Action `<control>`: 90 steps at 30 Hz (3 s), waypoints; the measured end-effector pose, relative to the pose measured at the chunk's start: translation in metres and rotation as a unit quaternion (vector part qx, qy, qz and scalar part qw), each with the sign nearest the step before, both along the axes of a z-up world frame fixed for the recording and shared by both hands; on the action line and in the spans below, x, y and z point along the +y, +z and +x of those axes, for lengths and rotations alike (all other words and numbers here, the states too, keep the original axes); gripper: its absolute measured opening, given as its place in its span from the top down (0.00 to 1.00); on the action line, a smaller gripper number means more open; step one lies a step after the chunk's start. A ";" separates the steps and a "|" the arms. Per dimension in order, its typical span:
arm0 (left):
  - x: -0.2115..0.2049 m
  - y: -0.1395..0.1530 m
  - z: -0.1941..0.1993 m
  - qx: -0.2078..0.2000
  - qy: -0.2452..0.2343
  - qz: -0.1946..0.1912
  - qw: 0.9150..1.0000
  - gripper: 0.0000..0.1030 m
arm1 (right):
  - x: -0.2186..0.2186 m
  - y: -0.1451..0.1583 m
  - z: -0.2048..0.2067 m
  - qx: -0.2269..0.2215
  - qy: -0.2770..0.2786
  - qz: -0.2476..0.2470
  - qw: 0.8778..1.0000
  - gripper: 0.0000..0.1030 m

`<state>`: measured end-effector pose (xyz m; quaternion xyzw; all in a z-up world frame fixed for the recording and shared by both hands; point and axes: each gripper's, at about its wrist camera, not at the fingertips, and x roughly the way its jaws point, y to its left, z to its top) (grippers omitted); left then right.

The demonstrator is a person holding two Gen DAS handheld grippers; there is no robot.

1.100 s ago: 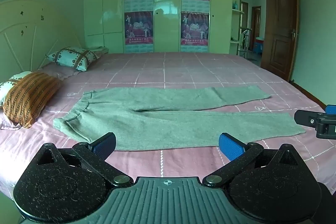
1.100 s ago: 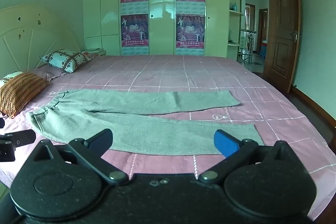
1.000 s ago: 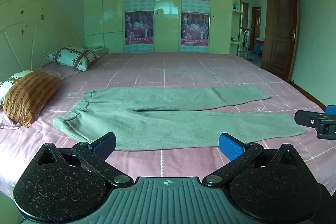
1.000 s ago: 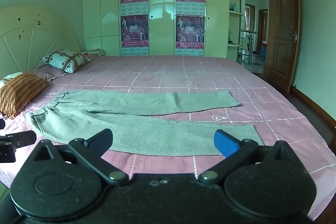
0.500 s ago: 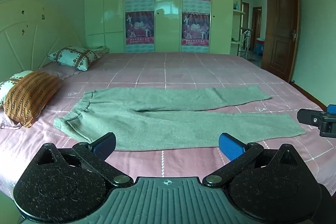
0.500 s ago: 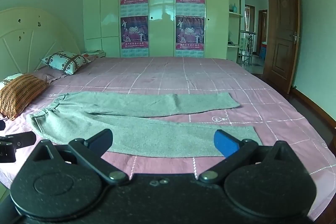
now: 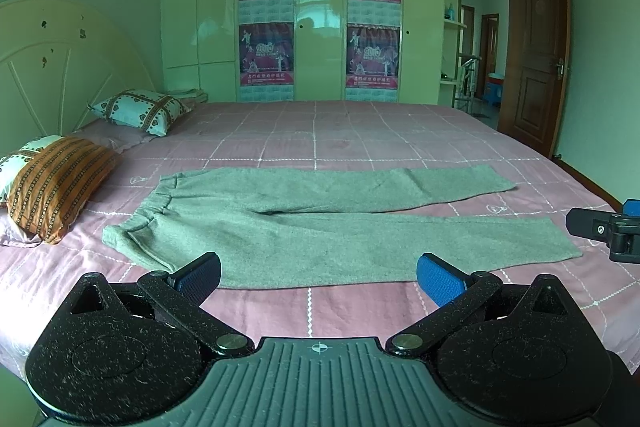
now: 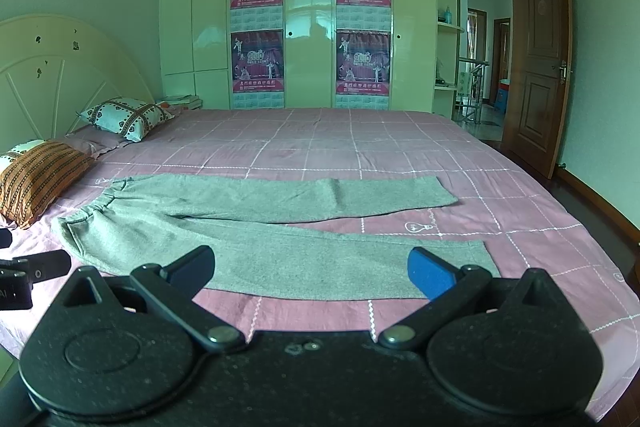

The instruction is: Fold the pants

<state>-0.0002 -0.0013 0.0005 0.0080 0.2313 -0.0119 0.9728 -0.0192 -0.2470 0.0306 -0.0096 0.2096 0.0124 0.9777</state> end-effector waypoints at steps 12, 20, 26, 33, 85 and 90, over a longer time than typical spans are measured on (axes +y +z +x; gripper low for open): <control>0.005 0.001 0.000 -0.002 0.005 -0.001 1.000 0.00 | -0.002 -0.001 0.000 0.000 0.001 0.002 1.000 0.06; 0.006 0.002 0.000 -0.002 0.005 -0.001 1.000 0.00 | -0.001 -0.002 0.000 0.003 0.002 0.002 1.000 0.06; 0.008 0.001 0.001 0.000 0.006 -0.002 1.000 0.00 | 0.000 -0.005 0.001 0.004 0.002 0.001 1.000 0.06; 0.008 0.001 0.001 0.001 0.005 -0.002 1.000 0.00 | 0.001 -0.006 0.002 0.005 0.002 0.001 1.000 0.06; 0.173 -0.013 0.194 0.070 0.117 0.009 0.991 0.00 | -0.013 0.002 0.148 -0.020 0.048 0.065 0.997 0.06; 0.224 -0.034 0.307 0.105 0.111 0.031 0.988 0.00 | -0.011 -0.005 0.247 0.022 0.072 0.073 0.994 0.19</control>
